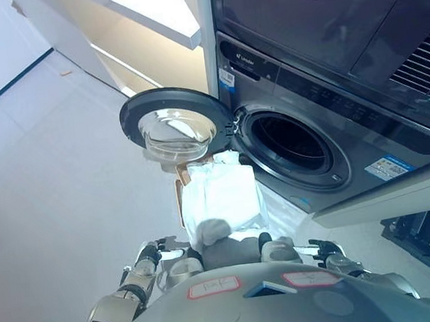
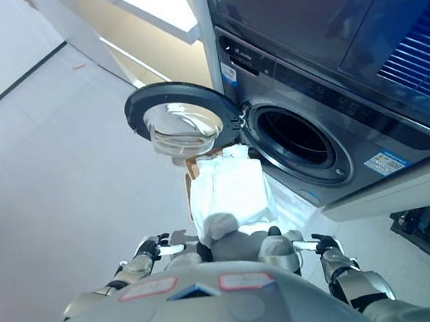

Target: Put the clothes in the basket into the washing machine.

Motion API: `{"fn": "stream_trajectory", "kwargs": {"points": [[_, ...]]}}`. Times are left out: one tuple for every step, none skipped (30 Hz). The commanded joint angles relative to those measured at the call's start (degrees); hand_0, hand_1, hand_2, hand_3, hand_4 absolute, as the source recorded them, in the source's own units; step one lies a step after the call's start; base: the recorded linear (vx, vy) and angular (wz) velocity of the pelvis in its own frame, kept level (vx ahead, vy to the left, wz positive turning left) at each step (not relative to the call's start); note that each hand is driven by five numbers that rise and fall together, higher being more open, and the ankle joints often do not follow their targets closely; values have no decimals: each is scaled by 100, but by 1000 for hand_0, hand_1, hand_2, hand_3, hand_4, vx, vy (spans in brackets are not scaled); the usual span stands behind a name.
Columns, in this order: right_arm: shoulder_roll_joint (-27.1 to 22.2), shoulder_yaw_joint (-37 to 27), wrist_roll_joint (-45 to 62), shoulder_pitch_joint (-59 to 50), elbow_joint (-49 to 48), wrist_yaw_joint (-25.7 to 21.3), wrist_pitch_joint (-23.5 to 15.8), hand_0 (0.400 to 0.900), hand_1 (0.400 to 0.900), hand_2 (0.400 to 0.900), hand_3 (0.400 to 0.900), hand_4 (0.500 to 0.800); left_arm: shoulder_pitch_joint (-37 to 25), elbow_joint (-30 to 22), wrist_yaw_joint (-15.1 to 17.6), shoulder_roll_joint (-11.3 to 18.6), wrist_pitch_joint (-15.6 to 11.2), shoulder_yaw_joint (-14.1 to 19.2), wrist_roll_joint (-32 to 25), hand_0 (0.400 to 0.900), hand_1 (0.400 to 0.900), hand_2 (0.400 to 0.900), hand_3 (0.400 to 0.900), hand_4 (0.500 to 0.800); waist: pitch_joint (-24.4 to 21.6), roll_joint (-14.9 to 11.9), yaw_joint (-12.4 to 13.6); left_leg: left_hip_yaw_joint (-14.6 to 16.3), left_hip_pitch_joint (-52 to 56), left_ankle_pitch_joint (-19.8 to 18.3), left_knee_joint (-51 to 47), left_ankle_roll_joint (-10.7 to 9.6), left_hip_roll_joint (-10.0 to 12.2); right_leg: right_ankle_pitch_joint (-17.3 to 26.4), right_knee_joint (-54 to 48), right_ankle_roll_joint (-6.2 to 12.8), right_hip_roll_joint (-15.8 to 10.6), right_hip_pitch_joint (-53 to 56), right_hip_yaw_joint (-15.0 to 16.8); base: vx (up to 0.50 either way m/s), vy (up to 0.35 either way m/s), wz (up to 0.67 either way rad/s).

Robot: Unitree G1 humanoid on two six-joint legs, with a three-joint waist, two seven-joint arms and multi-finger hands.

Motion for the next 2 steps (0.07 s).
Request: {"fn": "stream_trajectory", "kwargs": {"points": [[26,112,-172,-209,252,110,23,900,900,900,900,800,-239,199,-17,92,-21,117,265,900,900,900,900,800,-121,-240,-38,-174,-176,-301,59,87,-222,405,-100,359,-375,-32,69,34,6,-11],[26,112,-172,-210,253,110,23,900,900,900,900,800,-239,199,-18,92,-21,118,266,900,900,900,900,800,-116,-240,-37,-172,-170,-301,58,87,-222,406,-102,359,-374,-26,71,19,3,-7]]}}
